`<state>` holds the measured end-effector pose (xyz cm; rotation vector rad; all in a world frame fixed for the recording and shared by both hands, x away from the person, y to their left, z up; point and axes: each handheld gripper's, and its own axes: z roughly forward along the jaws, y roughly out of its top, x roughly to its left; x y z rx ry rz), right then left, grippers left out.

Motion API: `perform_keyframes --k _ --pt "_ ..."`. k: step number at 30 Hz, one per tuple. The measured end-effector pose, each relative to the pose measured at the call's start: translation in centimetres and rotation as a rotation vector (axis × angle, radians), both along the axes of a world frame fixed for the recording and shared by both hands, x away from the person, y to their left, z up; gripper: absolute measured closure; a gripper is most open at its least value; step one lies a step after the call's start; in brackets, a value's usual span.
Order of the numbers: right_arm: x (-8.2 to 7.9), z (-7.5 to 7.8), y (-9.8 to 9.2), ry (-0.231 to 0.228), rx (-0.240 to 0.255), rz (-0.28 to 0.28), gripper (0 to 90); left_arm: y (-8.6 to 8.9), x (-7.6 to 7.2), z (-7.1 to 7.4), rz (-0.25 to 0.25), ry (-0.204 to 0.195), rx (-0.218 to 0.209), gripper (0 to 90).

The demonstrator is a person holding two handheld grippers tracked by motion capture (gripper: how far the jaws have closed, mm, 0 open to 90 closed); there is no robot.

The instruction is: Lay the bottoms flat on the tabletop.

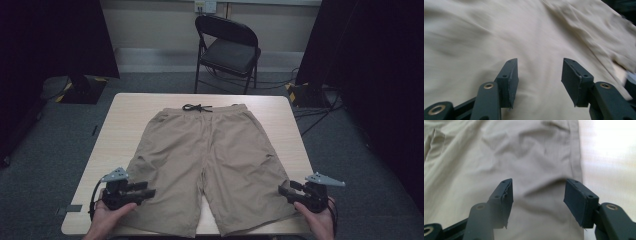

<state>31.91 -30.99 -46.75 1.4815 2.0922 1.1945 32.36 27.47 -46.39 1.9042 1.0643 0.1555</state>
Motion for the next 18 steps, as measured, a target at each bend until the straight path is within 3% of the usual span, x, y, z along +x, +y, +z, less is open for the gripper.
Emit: perform_keyframes --k 3,6,9,10,13,14,18 --pt "1.6 1.1 0.2 -0.042 -0.001 -0.024 34.5 1.8 0.9 0.7 0.043 -0.013 0.004 43.8" --pt "2.3 1.3 -0.1 -0.045 0.004 -0.045 33.2 3.9 1.5 0.8 0.112 -0.030 0.027 43.4" --pt "2.9 0.8 -0.9 -0.039 -0.003 -0.092 30.8 5.5 1.8 -0.3 0.179 0.012 0.041 40.3" --pt "2.8 0.1 -1.4 -0.032 -0.013 -0.122 29.3 6.1 1.6 -1.0 0.222 0.011 0.085 40.1" --pt "2.6 -0.6 -1.8 -0.018 -0.035 -0.135 28.3 6.7 1.5 -1.8 0.243 0.036 0.084 38.7" --pt "2.3 -1.3 -2.1 -0.003 -0.055 -0.146 26.8 6.9 1.4 -2.2 0.251 0.035 0.121 37.2" --pt "2.0 -2.3 -2.7 0.019 -0.089 -0.173 24.4 7.0 1.2 -2.9 0.252 0.035 0.138 34.5"
